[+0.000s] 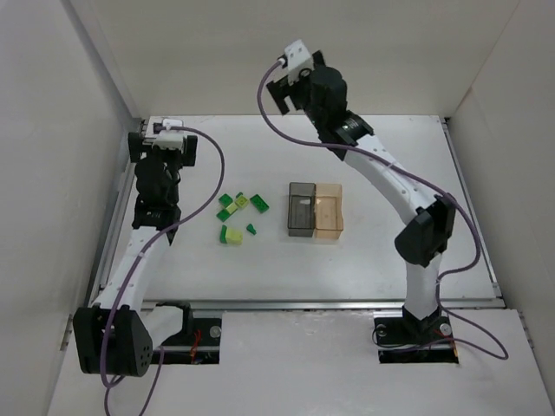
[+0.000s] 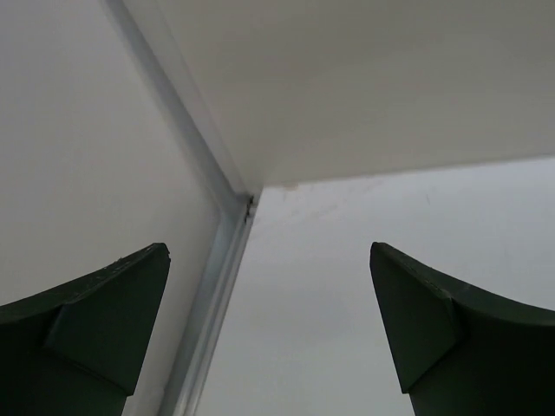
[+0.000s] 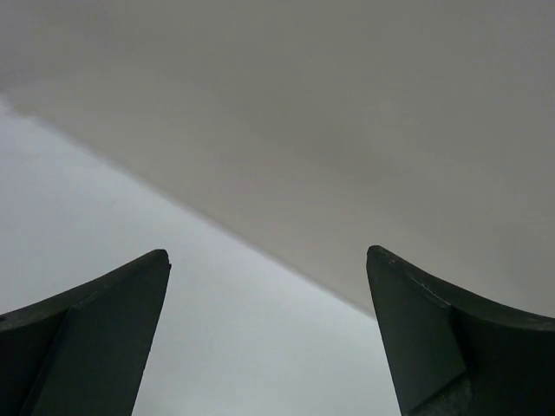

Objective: Sort the legos into containers by color

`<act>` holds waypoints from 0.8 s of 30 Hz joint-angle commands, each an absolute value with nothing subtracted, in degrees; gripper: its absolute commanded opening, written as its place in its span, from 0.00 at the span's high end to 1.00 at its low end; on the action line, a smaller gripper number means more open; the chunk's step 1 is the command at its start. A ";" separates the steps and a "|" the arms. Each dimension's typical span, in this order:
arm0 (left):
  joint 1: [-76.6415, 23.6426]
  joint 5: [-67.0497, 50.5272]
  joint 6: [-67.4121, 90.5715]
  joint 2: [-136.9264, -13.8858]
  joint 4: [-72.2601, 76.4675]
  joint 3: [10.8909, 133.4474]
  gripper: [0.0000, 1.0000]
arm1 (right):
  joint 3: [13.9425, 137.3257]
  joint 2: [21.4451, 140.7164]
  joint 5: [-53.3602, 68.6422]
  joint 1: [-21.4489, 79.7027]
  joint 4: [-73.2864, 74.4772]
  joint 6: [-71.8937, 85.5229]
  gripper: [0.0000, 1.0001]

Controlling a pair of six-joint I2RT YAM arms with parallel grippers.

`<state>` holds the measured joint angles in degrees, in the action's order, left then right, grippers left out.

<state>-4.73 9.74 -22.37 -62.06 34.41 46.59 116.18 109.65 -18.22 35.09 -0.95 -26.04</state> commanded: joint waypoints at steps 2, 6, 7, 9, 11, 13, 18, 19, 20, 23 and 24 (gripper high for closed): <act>-4.75 14.42 -19.17 -60.47 17.00 44.57 0.00 | 126.71 119.25 4.00 35.86 31.60 -8.55 0.00; -4.75 12.92 -10.12 -59.33 12.92 42.38 0.00 | 124.02 123.57 16.52 36.73 36.47 -0.71 0.00; -4.75 12.92 -8.11 -58.11 12.92 41.49 0.00 | 124.01 125.49 15.91 37.61 37.69 -0.70 0.00; -4.75 13.44 -6.51 -57.49 14.41 40.00 0.00 | 124.89 127.43 10.13 40.42 38.32 -0.70 0.00; -4.75 15.19 -5.10 -57.48 14.41 39.46 0.00 | 124.89 129.37 7.22 40.96 38.32 -0.70 0.03; -4.75 15.81 -5.10 -56.95 14.41 38.94 0.00 | 123.33 130.07 5.89 40.96 38.94 -0.09 0.11; -4.75 16.44 -5.10 -55.72 17.58 35.87 0.00 | 121.20 132.18 5.89 41.48 40.07 -0.09 0.16; -4.75 15.65 -5.10 -55.72 18.36 35.86 0.00 | 121.20 132.19 4.76 42.79 40.08 -0.09 0.17; -4.75 15.64 -5.10 -55.11 18.89 35.16 0.00 | 120.51 132.88 4.75 42.80 40.08 -0.09 0.17; -4.75 14.94 -5.10 -54.40 19.42 33.84 0.00 | 119.19 133.94 3.25 44.47 39.55 -0.70 0.17; -4.75 14.94 -5.10 -53.88 19.42 33.84 0.00 | 118.57 134.55 3.25 44.47 38.94 -0.70 0.17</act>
